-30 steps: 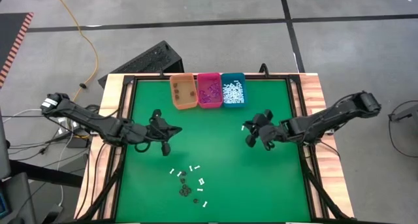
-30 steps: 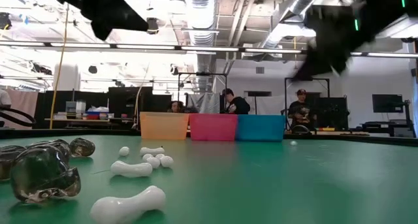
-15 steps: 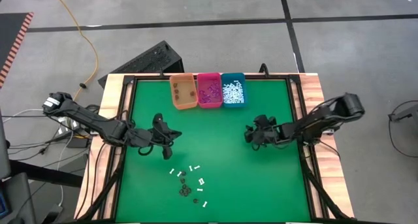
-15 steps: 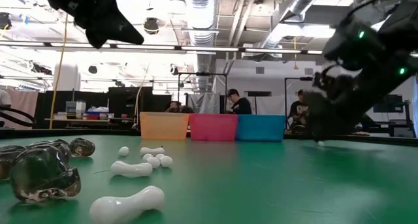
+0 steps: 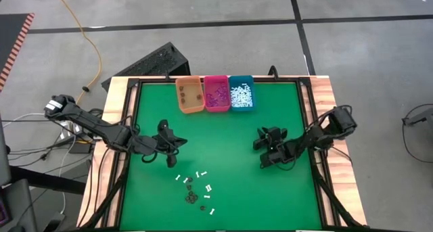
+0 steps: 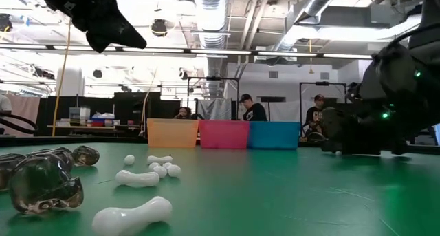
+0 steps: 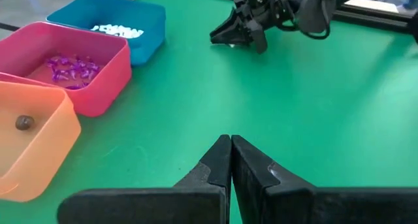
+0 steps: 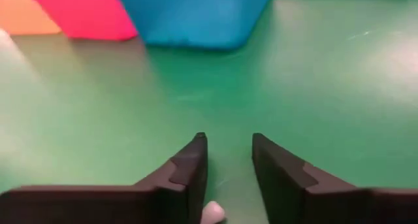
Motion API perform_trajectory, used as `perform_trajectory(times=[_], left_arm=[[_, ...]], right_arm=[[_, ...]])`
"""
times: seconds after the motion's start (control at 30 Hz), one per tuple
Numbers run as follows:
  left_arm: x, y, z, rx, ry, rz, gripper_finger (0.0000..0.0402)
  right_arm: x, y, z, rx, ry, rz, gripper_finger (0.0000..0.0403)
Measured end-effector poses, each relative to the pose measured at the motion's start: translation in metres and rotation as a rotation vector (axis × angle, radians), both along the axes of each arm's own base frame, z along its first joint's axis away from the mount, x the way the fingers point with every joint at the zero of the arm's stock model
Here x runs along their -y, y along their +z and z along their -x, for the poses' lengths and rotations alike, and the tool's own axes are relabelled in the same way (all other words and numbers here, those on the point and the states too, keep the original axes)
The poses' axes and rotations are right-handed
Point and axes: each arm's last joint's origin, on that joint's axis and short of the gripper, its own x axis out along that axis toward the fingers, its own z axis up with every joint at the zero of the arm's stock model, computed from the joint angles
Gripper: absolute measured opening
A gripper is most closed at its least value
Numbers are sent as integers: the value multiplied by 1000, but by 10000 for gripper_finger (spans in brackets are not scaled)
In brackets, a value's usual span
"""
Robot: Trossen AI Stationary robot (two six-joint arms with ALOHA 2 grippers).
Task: Sort Halloween decoration
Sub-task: Put the white bone toy into the blue bin
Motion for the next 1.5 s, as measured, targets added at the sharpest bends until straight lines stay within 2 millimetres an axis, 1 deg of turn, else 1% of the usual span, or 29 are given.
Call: perform_trajectory(times=[0.1,0.17,0.23,0.33,0.37,0.47,0.57,0.73,0.8,0.87,0.97,1.1,1.17,1.23,1.3,1.4,1.5], left_arm=[[1,-1,1,-11,-5,-4,0],[1,-1,1,-14,-4,-6,0],[0,-1,1,-13,-1,-7,0],[0,-1,1,-11,7,-10,0],[0,-1,1,-12,7,-11,0],[0,-1,1,-12,8,-11,0],[0,-1,1,-12,12,-15,0],[0,-2,2,-22,21,-24,0],[0,-2,2,-25,19,-24,0],[-1,-3,2,-35,18,-28,0],[-1,-5,3,-54,14,-33,0],[-1,-7,4,-66,16,-33,0],[-1,-8,4,-70,17,-33,0],[-1,-8,4,-69,18,-33,0],[-2,-8,4,-67,28,-37,0],[-2,-7,4,-60,54,-50,0],[-3,-7,4,-54,81,-63,0]], right_arm=[[-7,4,-3,4,29,-9,133],[-7,9,-3,2,23,-37,116],[-7,15,-3,-3,23,-61,86],[-8,27,-4,-11,58,-86,26],[-9,33,-6,-12,74,-92,17],[-6,46,-6,-36,113,-106,19],[-6,63,-9,-2,146,-89,16],[-6,89,-12,24,204,-29,16],[-7,97,-12,3,250,11,17],[-10,103,-11,-70,339,52,42],[-12,105,-5,-190,465,66,109],[-11,98,5,-349,538,33,200],[-9,93,8,-407,548,20,231],[-9,89,8,-420,551,21,244],[-10,86,6,-424,567,25,244],[-12,82,3,-454,591,44,234],[-9,72,2,-513,580,54,223]])
